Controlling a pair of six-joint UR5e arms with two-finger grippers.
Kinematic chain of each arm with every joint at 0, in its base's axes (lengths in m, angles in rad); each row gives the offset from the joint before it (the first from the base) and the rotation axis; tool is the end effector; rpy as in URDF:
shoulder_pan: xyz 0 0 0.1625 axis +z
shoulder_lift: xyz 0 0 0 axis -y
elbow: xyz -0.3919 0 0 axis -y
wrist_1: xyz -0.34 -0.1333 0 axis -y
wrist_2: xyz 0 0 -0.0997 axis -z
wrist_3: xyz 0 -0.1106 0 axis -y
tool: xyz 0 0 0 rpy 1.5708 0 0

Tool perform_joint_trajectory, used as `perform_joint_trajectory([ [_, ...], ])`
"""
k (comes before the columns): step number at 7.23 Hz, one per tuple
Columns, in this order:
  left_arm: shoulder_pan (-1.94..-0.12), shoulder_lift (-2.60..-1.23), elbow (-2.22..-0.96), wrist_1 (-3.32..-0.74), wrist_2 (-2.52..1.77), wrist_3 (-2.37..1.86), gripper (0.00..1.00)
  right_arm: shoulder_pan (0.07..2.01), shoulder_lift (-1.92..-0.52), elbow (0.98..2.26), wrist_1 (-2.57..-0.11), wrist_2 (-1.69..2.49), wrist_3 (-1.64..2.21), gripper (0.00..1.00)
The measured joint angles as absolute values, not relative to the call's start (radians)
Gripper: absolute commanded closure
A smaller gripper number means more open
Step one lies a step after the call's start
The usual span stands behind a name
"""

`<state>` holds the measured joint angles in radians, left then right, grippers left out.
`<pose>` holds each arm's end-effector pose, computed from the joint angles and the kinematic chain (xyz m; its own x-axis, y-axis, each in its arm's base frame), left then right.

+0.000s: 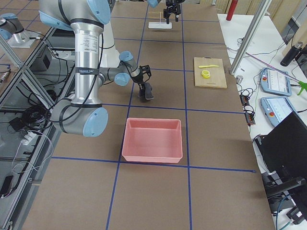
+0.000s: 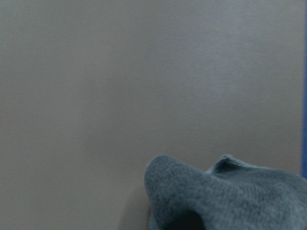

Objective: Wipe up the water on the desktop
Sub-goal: 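Wipe the table surface near the robot with the cloth in the right gripper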

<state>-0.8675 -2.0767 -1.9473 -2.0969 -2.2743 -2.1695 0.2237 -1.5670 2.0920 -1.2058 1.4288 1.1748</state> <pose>0.2797 -0.4253 0.1580 -0.0088 -0.6542 -0.7563 0.1983 0.7402 -0.6425 -0.3994 -0.2436 0.3754 0.6923 -0.2341 0.6826 -0.0648 0.9219 0.3819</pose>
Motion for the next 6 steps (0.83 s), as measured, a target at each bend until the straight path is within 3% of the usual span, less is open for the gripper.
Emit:
perform_joint_trajectory([
  [4, -1.049, -1.936, -1.941, -2.1, -2.514, -1.942, 0.02, 0.148, -1.097, 1.864, -1.394, 1.425, 1.34, 1.0],
  [5, -1.101, -1.906, -1.932, -2.101, -2.567, -1.878, 0.02, 0.159, -1.11, 1.877, -1.403, 1.431, 1.345, 1.0],
  [6, -1.144, -1.89, -1.914, -2.101, -2.611, -1.828, 0.02, 0.185, -1.208, 1.949, -1.404, 1.454, 1.313, 1.0],
])
